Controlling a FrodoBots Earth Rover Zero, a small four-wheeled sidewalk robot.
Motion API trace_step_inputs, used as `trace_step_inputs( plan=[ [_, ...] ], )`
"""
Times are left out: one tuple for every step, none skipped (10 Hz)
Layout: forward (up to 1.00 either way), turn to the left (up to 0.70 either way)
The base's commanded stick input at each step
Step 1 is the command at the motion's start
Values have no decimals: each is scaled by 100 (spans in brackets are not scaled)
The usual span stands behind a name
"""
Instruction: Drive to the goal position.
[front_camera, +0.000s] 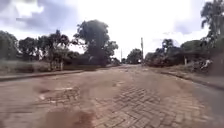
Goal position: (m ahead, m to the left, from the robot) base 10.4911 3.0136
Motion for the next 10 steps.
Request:
trace_step_inputs(
  plan=[
    [70, 0],
    [70, 0],
    [70, 0],
    [70, 0],
    [70, 0],
    [70, 0],
    [70, 0],
    [70, 0],
    [70, 0],
    [70, 0]
  ],
)
